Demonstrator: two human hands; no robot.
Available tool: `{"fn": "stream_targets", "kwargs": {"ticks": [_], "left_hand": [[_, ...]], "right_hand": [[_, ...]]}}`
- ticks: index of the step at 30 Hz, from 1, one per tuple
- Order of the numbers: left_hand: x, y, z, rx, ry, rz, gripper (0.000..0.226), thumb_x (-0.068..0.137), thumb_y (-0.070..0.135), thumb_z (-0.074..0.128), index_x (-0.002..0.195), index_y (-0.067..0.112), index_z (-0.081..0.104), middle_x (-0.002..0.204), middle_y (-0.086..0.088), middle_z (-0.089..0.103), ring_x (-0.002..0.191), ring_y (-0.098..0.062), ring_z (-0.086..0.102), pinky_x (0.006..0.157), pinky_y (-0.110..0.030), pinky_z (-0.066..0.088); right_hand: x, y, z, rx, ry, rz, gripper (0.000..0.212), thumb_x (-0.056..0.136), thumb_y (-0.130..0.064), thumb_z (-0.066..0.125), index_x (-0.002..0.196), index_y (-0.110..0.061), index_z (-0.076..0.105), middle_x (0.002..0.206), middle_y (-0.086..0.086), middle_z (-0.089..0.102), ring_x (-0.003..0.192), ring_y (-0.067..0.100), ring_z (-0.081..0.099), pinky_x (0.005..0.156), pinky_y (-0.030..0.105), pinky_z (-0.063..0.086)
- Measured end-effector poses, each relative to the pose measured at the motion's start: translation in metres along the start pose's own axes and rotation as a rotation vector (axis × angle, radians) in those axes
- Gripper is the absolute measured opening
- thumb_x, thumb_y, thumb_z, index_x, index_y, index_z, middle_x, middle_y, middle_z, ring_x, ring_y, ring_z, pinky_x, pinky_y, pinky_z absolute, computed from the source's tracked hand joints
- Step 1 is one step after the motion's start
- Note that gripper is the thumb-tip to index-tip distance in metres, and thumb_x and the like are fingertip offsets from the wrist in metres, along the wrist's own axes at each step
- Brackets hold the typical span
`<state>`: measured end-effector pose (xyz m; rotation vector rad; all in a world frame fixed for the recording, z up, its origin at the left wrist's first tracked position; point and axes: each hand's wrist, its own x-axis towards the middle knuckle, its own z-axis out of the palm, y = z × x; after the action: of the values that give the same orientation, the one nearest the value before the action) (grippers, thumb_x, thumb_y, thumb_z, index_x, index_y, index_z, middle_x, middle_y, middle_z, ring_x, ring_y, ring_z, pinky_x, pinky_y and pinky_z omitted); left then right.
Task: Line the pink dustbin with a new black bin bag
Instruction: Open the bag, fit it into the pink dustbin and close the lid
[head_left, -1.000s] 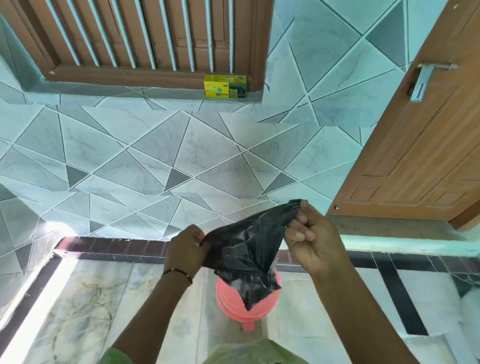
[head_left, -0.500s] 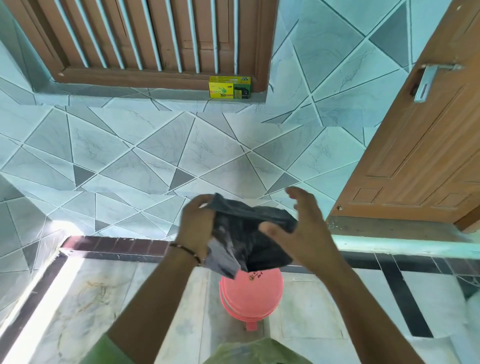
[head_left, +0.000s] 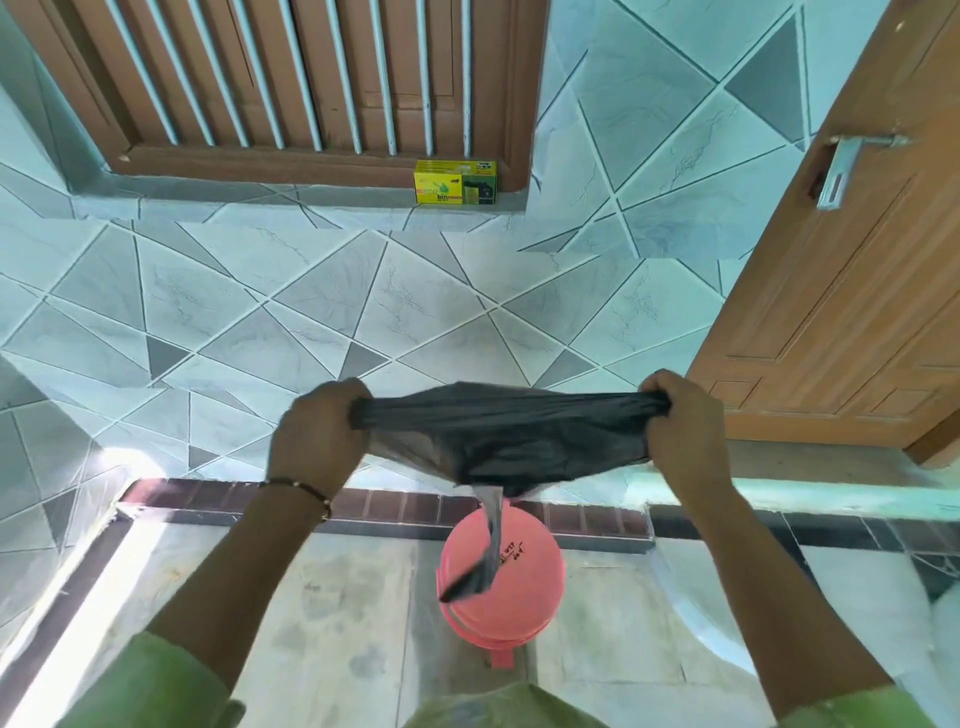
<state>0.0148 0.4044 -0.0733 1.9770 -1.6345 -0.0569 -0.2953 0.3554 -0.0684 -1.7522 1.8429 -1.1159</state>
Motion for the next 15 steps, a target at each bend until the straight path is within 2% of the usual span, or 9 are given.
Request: {"fn": "stream_targets", "kwargs": {"ticks": [3,4,7,9,11,12,13,14,15], "left_hand": [[0.006,-0.017,-0.002,-0.111,0.125,-0.118,0.025,0.075,0.022,0.041,0.082,0.012,0.064,0.081,-0.018,0.065,0.076,-0.037,0.06,0.067,-0.038,0.048],[0.009,-0.016,-0.004,-0.263,0.137,-0.221,0.028,0.078,0.022,0.038,0.082,0.01,0.063,0.082,-0.018,0.064,0.074,-0.035,0.059,0.066,-0.036,0.048],[0.022,-0.004,-0.005,-1.218,-0.03,-0.771,0.026,0.092,0.009,0.033,0.077,0.004,0.054,0.068,-0.014,0.065,0.057,-0.023,0.063,0.048,-0.026,0.054],[0.026,-0.004,-0.003,-1.5,-0.062,-0.949,0.029,0.094,0.004,0.031,0.074,0.007,0.052,0.047,-0.005,0.065,0.042,-0.014,0.063,0.041,-0.019,0.052],[0.033,-0.014,-0.001,-1.435,-0.05,-0.941,0.02,0.095,0.01,0.034,0.088,0.011,0.053,0.049,0.0,0.067,0.042,-0.007,0.063,0.041,-0.017,0.05],[0.038,-0.021,-0.002,-1.315,-0.04,-0.911,0.015,0.094,0.014,0.038,0.099,0.011,0.053,0.062,-0.004,0.071,0.05,-0.007,0.067,0.043,-0.018,0.051],[0.04,-0.032,0.001,-1.114,-0.043,-0.873,0.021,0.093,0.017,0.044,0.11,0.01,0.053,0.084,-0.013,0.072,0.07,-0.012,0.072,0.051,-0.021,0.053],[0.04,-0.039,0.0,-0.955,-0.033,-0.899,0.03,0.089,0.016,0.05,0.118,0.007,0.053,0.106,-0.019,0.067,0.094,-0.02,0.07,0.066,-0.026,0.053],[0.04,-0.049,0.001,-0.755,0.006,-0.845,0.035,0.086,0.013,0.054,0.12,0.005,0.054,0.117,-0.022,0.062,0.107,-0.029,0.062,0.08,-0.031,0.049]], "right_hand": [[0.004,0.0,-0.008,-0.009,0.059,-0.027,0.04,0.058,0.022,0.037,0.075,-0.007,0.058,0.071,0.012,0.058,0.067,0.024,0.049,0.053,0.02,0.038],[0.003,-0.002,-0.007,-0.028,0.066,-0.042,0.04,0.058,0.022,0.038,0.076,-0.007,0.059,0.072,0.011,0.059,0.068,0.024,0.051,0.054,0.022,0.041],[-0.003,-0.008,0.001,-0.101,0.057,-0.099,0.039,0.061,0.019,0.041,0.084,-0.006,0.061,0.078,0.011,0.061,0.071,0.027,0.055,0.062,0.038,0.05],[-0.007,-0.009,0.004,-0.135,0.045,-0.154,0.042,0.065,0.018,0.044,0.094,-0.008,0.06,0.089,0.012,0.062,0.077,0.028,0.056,0.067,0.042,0.052],[-0.011,-0.009,0.002,-0.168,0.013,-0.241,0.051,0.065,0.021,0.046,0.107,-0.008,0.056,0.103,0.013,0.06,0.084,0.03,0.058,0.068,0.045,0.054],[-0.013,-0.008,0.0,-0.198,-0.008,-0.296,0.057,0.063,0.022,0.048,0.111,-0.009,0.054,0.108,0.013,0.058,0.085,0.03,0.059,0.066,0.046,0.054],[-0.015,-0.008,-0.004,-0.231,-0.027,-0.34,0.061,0.061,0.023,0.051,0.112,-0.009,0.053,0.111,0.012,0.057,0.083,0.03,0.059,0.062,0.046,0.053],[-0.015,-0.008,-0.008,-0.257,-0.038,-0.365,0.063,0.058,0.023,0.053,0.112,-0.01,0.052,0.112,0.011,0.056,0.077,0.03,0.059,0.06,0.046,0.053],[-0.014,-0.008,-0.012,-0.271,-0.048,-0.371,0.063,0.057,0.024,0.054,0.11,-0.011,0.052,0.111,0.009,0.056,0.071,0.029,0.057,0.058,0.044,0.052]]}}
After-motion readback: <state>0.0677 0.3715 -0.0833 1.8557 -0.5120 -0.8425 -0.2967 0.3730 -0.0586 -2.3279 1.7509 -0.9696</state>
